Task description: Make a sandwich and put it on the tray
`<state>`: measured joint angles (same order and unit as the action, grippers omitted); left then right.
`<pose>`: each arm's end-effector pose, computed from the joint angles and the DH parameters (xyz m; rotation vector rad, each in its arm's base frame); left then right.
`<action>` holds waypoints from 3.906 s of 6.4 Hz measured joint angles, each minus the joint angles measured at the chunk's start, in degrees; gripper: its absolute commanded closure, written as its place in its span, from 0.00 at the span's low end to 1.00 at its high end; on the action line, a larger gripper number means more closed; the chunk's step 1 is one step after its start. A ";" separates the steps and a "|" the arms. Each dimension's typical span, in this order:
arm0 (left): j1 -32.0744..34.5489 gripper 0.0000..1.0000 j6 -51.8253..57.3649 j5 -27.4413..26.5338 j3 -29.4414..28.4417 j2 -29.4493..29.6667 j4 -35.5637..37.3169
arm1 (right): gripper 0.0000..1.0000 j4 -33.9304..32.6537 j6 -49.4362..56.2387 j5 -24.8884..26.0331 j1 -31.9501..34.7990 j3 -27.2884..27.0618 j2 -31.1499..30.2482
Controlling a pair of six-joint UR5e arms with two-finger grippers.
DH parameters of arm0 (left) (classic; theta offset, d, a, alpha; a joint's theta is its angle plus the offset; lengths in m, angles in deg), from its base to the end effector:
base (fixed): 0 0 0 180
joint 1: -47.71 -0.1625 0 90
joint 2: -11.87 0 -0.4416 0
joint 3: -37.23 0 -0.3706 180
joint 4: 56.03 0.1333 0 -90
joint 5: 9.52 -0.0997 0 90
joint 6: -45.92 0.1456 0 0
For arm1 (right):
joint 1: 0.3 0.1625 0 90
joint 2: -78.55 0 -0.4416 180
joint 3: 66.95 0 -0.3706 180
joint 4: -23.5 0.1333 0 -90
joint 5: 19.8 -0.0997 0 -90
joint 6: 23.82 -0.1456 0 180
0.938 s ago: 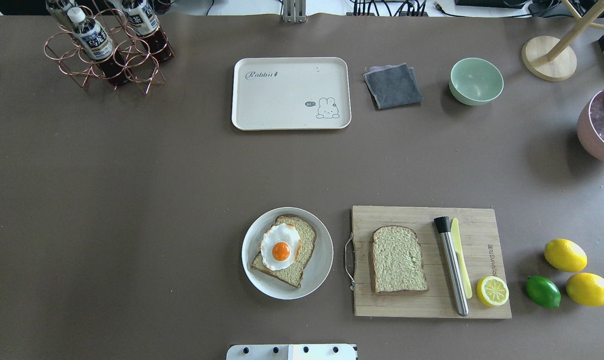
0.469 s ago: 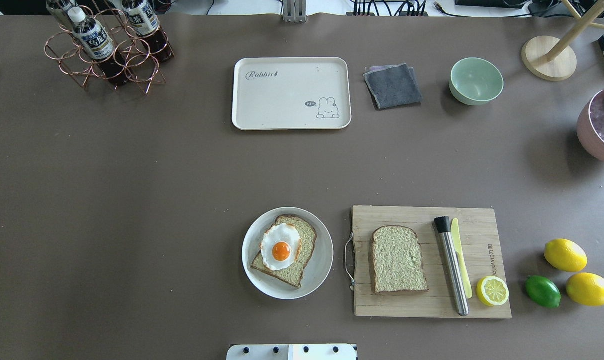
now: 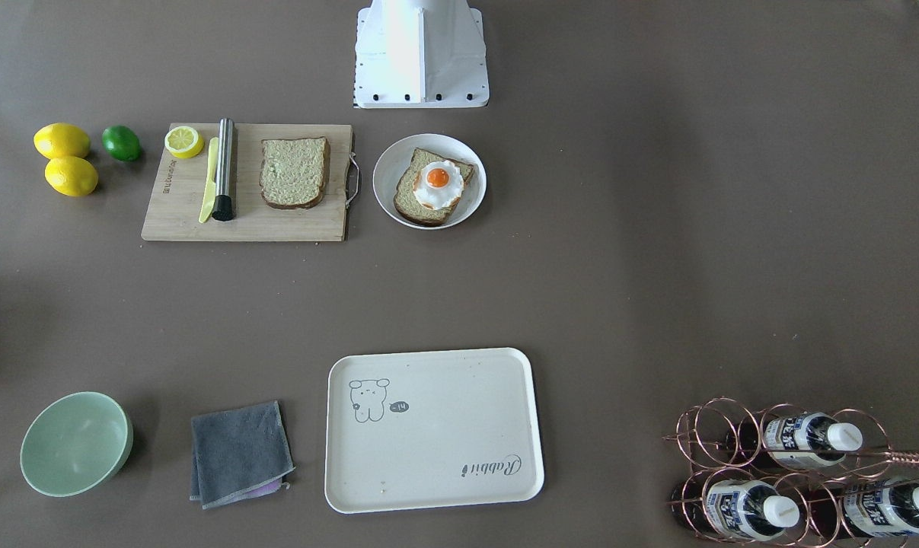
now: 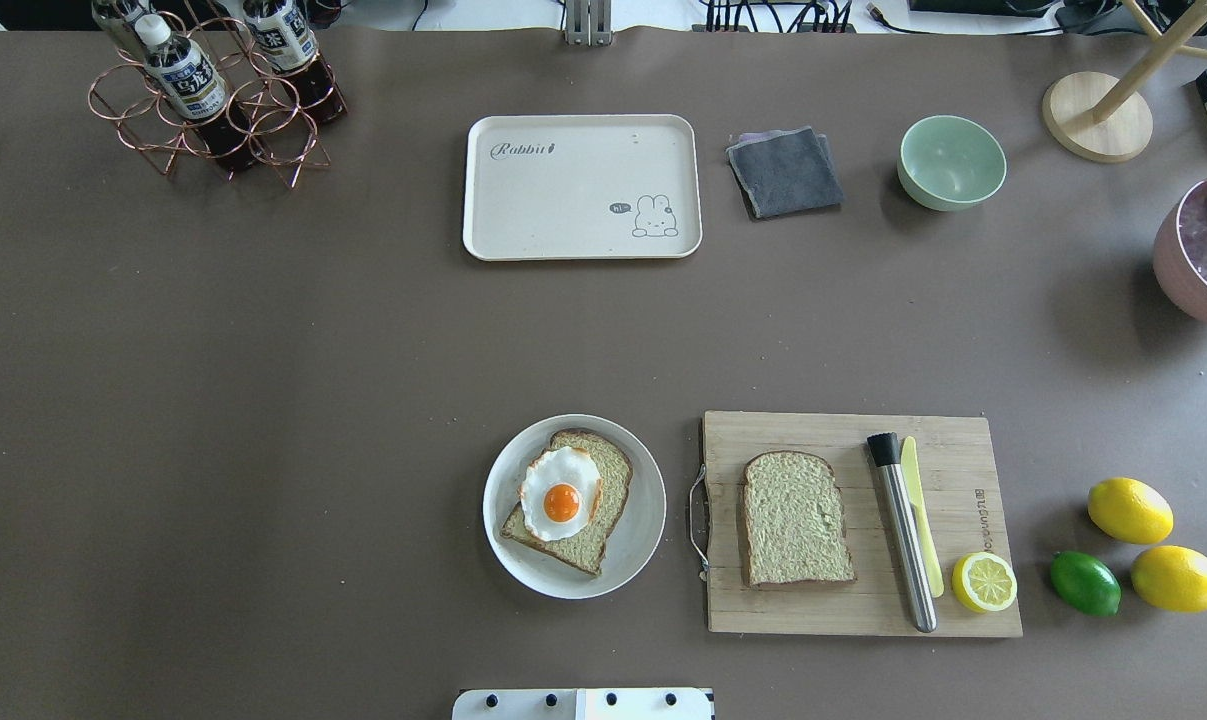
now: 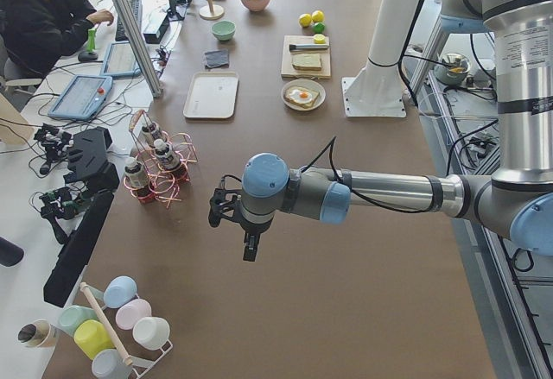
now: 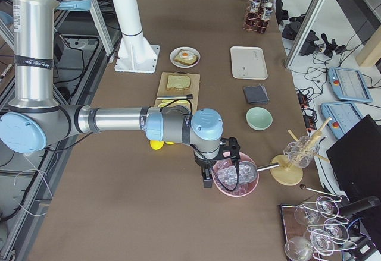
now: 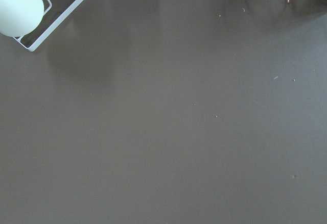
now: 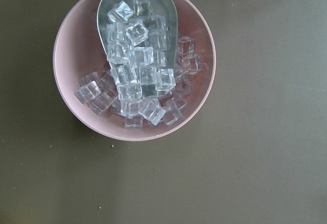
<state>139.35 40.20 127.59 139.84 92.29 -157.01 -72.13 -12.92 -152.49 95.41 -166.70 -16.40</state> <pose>-0.0386 -0.4164 0.6504 0.2012 0.8254 -0.0201 0.0771 -0.4238 0.6799 0.0940 -0.7395 -0.0810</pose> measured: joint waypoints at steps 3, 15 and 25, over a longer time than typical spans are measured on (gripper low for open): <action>-1.23 0.02 0.11 0.00 -0.21 -0.39 -1.85 | 0.00 0.02 0.00 0.04 0.00 -0.44 -0.06; -7.59 0.02 -25.11 3.99 -0.68 -0.18 -33.01 | 0.00 18.62 -17.78 -7.09 -10.75 -9.32 1.05; -33.99 0.03 -74.48 -5.59 6.99 11.33 -41.73 | 0.00 48.49 -82.09 -6.01 -32.48 -14.08 4.00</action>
<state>105.36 -34.29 122.00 146.83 103.61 -198.74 -23.64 -95.01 -158.50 62.93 -180.78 -12.40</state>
